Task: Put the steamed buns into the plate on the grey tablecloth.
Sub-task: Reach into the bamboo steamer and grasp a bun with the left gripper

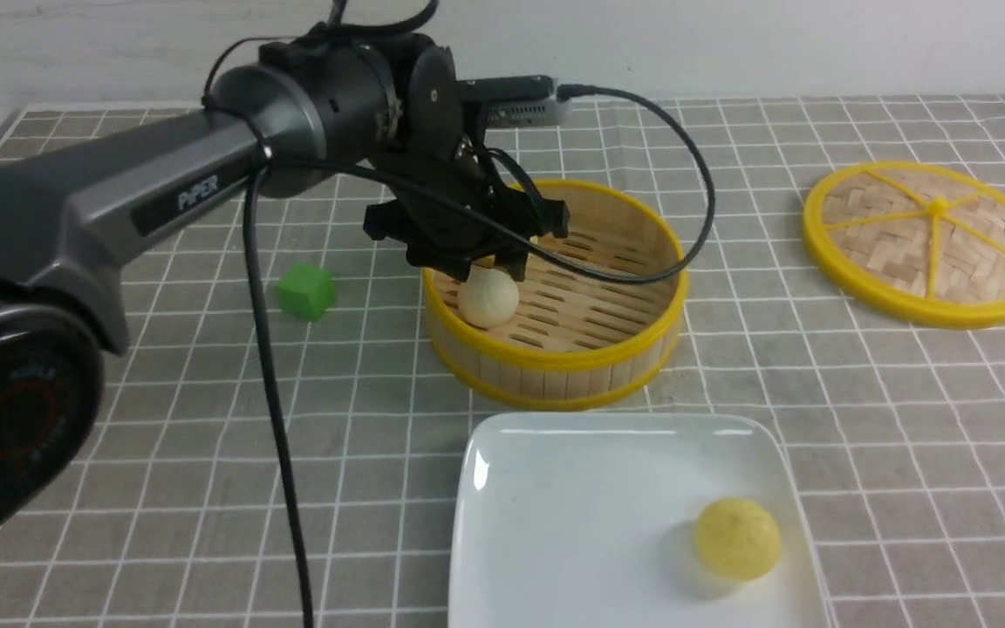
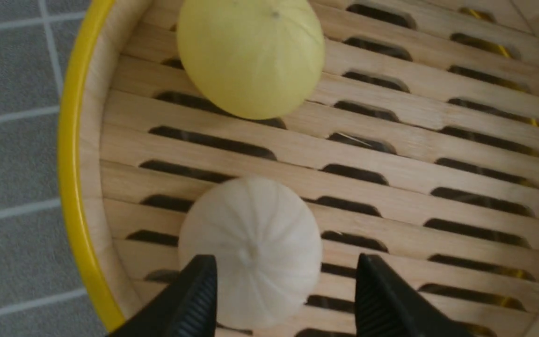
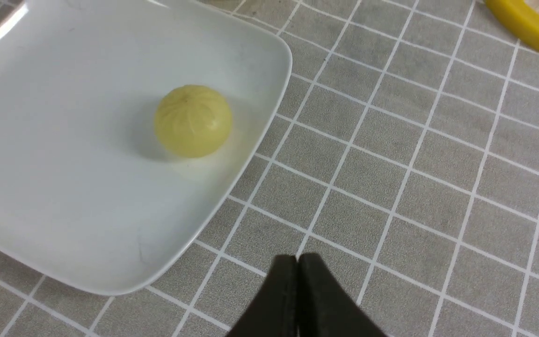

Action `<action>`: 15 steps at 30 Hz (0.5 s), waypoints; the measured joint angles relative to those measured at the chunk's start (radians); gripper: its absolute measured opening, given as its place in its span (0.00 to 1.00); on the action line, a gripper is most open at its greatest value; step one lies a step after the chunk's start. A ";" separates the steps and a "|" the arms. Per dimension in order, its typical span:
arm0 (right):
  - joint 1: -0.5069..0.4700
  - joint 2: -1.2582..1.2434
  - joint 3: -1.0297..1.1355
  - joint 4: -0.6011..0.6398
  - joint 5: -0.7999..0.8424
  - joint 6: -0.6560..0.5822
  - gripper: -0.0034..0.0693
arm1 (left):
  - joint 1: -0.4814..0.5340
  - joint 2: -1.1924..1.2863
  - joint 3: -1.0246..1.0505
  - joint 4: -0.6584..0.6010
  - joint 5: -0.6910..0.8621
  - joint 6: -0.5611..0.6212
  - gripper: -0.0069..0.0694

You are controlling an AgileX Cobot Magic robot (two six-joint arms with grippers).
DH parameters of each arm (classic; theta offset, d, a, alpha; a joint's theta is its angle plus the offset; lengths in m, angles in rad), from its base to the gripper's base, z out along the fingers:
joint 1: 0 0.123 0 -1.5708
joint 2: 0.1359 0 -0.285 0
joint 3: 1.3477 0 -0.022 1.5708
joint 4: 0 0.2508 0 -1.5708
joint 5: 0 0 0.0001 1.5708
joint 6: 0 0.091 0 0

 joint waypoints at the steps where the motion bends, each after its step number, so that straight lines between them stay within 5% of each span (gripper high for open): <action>1: 0.000 0.000 0.000 0.000 0.000 0.000 0.07 | 0.000 0.009 -0.003 0.003 0.000 -0.001 0.63; 8: 0.000 0.000 0.000 0.000 0.000 0.000 0.08 | 0.000 0.048 -0.005 0.014 0.002 -0.006 0.58; 15: 0.000 0.000 0.000 -0.003 0.000 0.000 0.10 | 0.000 0.011 -0.006 0.016 0.020 -0.006 0.14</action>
